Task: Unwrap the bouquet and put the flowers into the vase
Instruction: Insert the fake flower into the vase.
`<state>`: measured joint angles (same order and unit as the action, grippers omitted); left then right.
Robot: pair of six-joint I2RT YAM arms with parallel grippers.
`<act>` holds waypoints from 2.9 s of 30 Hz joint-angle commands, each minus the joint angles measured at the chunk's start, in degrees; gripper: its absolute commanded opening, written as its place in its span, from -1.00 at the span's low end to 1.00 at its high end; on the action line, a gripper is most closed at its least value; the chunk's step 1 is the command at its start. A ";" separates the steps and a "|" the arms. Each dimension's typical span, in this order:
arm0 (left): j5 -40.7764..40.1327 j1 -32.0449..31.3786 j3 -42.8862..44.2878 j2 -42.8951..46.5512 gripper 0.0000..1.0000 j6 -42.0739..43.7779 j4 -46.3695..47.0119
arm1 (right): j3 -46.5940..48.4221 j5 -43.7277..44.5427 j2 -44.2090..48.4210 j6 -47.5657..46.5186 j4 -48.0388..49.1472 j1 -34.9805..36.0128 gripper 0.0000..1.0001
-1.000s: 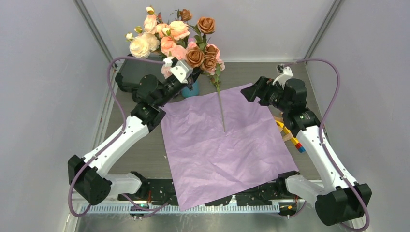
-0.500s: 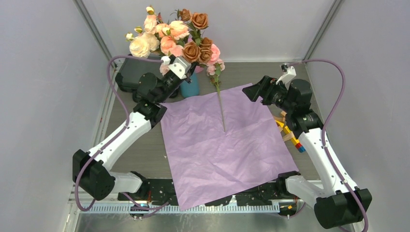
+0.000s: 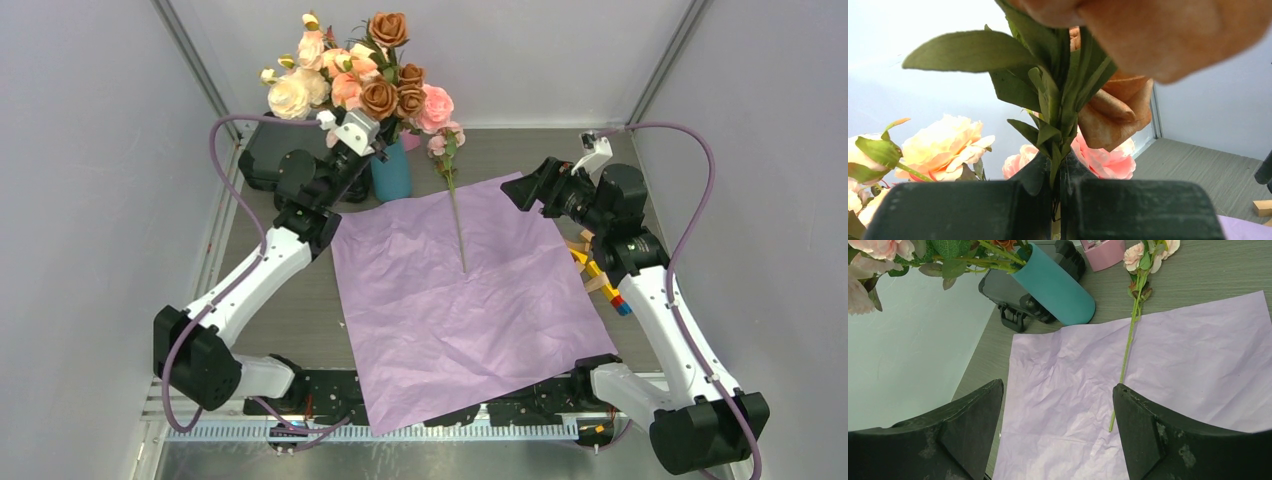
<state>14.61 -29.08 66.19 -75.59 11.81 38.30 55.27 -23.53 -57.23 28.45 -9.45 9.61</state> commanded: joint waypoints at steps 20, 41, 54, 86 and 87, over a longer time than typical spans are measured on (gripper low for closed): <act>-0.90 2.63 -6.34 -3.55 -1.00 -5.36 14.51 | 0.10 -1.18 1.36 -1.00 1.95 -0.47 0.68; -3.75 2.63 -9.90 -6.85 -1.00 -5.19 16.05 | -1.23 -2.00 0.81 -0.35 3.90 -0.48 0.67; -6.93 2.63 -11.16 -8.70 -1.00 -5.84 17.00 | -1.89 -2.26 1.04 -0.06 4.37 -0.52 0.66; -12.15 2.71 -12.34 -11.99 -1.00 -4.70 14.26 | -2.42 -2.87 1.52 0.38 4.40 -0.55 0.66; -12.15 2.71 -12.42 -11.89 -1.00 -4.71 14.19 | -2.43 -2.91 1.52 0.38 4.37 -0.55 0.66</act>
<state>4.32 -26.72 55.33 -86.37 6.44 54.63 52.51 -25.47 -56.62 28.64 -7.75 9.50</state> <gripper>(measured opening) 0.037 0.832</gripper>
